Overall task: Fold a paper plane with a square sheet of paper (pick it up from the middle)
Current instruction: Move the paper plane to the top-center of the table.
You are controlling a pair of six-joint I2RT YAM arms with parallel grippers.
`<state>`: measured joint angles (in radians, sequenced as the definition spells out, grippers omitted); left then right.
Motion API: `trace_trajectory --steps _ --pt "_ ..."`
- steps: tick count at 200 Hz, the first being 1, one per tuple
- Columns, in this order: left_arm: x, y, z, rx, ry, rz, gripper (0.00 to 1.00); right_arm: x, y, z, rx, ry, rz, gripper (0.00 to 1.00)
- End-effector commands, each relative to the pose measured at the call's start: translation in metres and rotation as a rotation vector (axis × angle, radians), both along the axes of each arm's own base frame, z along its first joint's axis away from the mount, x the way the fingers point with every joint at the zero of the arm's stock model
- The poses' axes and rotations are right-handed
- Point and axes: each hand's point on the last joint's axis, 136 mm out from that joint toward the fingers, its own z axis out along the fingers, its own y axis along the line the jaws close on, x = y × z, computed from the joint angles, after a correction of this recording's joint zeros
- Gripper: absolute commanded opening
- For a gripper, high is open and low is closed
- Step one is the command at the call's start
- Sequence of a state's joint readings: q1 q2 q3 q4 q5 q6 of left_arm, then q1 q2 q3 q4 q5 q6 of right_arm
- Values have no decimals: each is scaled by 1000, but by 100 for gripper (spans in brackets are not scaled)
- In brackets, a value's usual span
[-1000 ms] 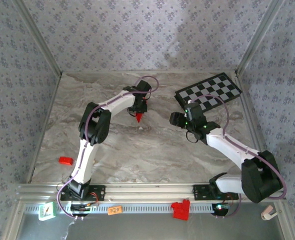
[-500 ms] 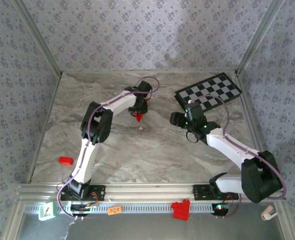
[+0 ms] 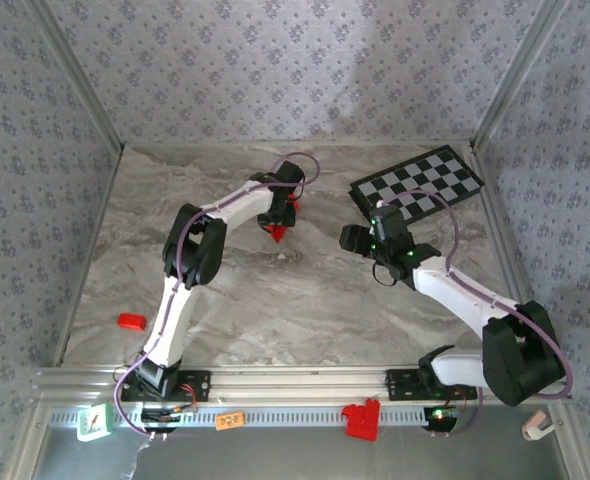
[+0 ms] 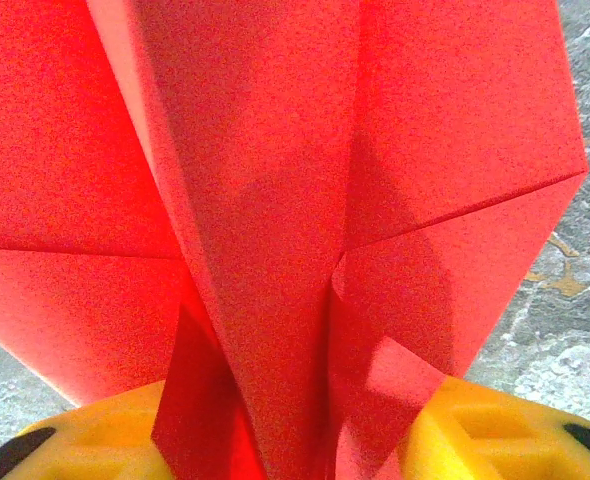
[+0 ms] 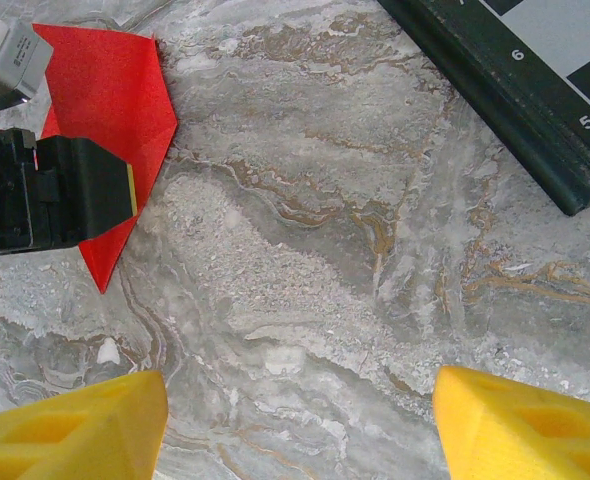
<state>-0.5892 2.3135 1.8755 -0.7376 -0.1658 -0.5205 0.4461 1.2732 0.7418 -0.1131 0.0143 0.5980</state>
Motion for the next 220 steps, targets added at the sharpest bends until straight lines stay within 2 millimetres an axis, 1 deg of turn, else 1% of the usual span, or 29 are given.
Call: trace_trajectory --steps 1,12,22,52,76,114,149,167,195,211,220 --pt "-14 7 -30 53 86 -7 48 -1 -2 -3 11 15 -16 72" --pt "-13 5 -26 41 82 -5 48 0 -2 -3 10 14 -15 72" --pt "-10 1 -17 23 70 -5 49 0 -2 -3 10 15 -17 72" --pt "0 -5 23 -27 -3 0 50 2 -1 -2 12 14 -14 73" --pt "4 -7 48 -53 -51 7 51 3 1 -4 14 20 -12 73" --pt "6 -4 65 -55 -86 16 52 3 2 -4 19 21 -9 73" --pt "7 -2 69 -50 -96 20 54 3 3 -3 19 21 -8 73" --pt "8 -2 74 -52 -106 19 55 3 3 -3 19 22 -8 73" --pt "9 1 95 -66 -144 22 56 4 1 0 12 14 -9 73" --pt "9 5 116 -76 -186 26 58 6 -2 8 -11 -7 -11 75" --pt "9 9 133 -84 -221 32 59 8 -5 15 -31 -29 -11 76"
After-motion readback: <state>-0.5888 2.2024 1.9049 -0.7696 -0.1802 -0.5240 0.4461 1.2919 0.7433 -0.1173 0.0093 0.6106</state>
